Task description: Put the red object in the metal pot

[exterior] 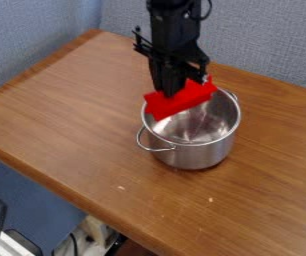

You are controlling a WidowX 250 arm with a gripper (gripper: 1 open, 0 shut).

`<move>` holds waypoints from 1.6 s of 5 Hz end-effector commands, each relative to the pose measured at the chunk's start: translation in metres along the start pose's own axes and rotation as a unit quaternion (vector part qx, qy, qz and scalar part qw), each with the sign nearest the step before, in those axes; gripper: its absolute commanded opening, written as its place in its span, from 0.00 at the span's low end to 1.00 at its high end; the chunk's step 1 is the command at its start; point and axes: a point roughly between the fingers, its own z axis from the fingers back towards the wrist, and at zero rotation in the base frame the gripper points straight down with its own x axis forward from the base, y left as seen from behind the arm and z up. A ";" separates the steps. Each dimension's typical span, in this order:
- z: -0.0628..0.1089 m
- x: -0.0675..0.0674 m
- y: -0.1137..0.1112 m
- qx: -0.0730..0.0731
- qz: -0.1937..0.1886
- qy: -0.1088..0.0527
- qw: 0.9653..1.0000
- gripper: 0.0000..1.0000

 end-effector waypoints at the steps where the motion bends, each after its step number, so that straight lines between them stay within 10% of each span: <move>1: -0.001 0.007 0.003 0.006 0.001 -0.018 1.000 0.00; 4: -0.044 0.004 -0.009 -0.008 -0.007 0.017 1.000 0.00; 6: -0.023 0.007 -0.005 -0.021 0.008 -0.005 1.000 0.00; 7: -0.019 0.009 -0.001 -0.021 0.015 -0.007 1.000 1.00; 8: -0.011 0.011 0.002 -0.018 0.022 -0.010 1.000 1.00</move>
